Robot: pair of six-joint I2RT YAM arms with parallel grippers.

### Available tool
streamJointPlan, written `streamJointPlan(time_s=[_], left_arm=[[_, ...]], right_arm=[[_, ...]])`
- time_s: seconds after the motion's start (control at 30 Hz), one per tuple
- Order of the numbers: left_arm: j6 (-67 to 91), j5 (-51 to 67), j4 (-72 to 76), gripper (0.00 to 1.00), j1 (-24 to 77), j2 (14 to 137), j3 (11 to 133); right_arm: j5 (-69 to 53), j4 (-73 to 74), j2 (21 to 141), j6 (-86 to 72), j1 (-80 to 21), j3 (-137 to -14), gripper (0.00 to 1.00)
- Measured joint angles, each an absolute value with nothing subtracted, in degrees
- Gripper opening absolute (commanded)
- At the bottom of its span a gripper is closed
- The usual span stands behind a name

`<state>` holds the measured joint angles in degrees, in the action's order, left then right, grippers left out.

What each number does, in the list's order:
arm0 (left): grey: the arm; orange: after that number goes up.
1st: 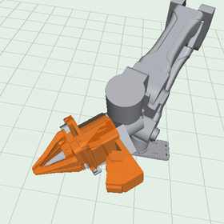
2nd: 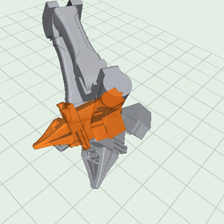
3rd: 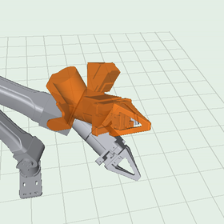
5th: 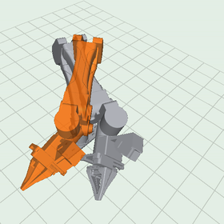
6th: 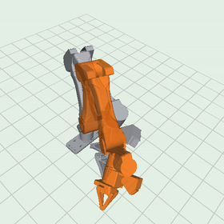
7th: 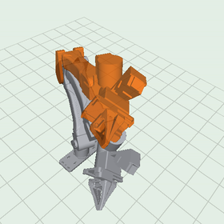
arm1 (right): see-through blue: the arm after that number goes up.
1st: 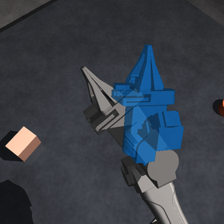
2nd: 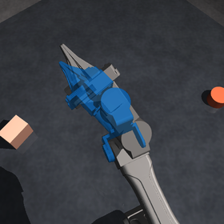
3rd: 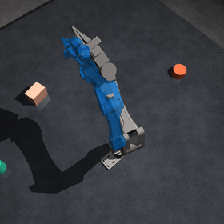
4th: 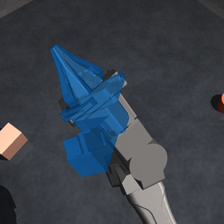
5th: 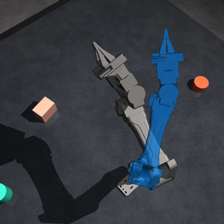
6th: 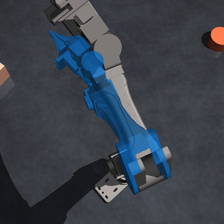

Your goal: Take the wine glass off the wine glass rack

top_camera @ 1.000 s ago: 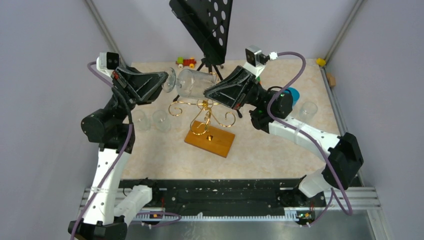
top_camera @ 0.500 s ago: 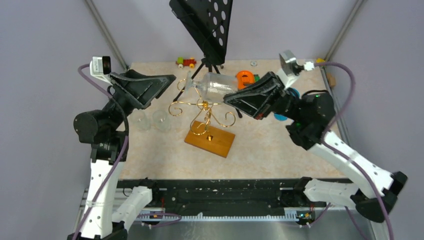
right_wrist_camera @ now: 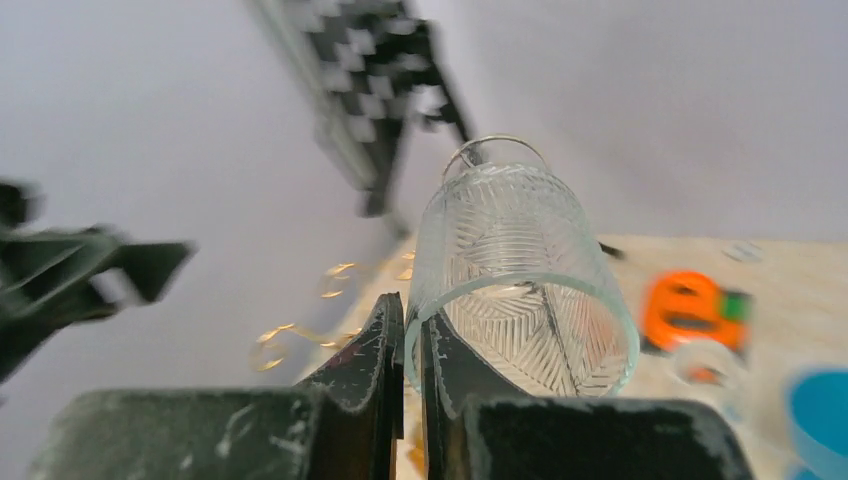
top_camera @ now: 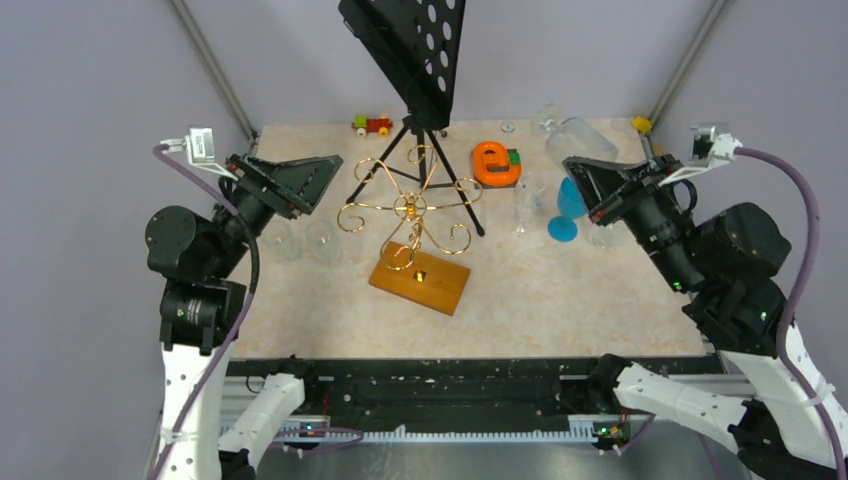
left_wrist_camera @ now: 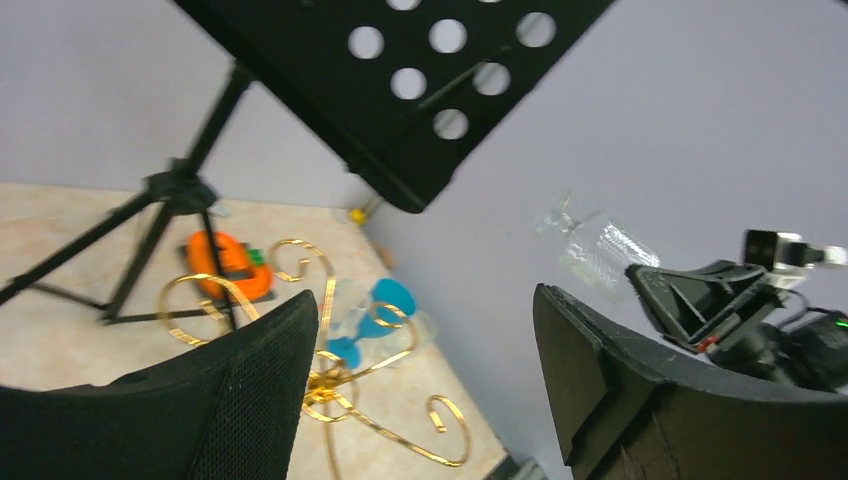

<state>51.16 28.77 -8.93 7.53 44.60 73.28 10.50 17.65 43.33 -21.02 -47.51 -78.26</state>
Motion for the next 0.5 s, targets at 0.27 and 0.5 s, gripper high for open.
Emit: streamJointPlan(time_s=[0.27, 0.5], left_arm=[[38.9, 16.6, -22.0, 0.82, 7.5, 42.8, 74.8], [36.4, 14.5, -24.2, 0.82, 7.5, 42.7, 74.8]], right_arm=[[47.3, 43.8, 55.0, -21.8, -47.2, -86.8, 0.00], [43.6, 51.7, 64.7, -21.1, -28.8, -87.3, 0.00]])
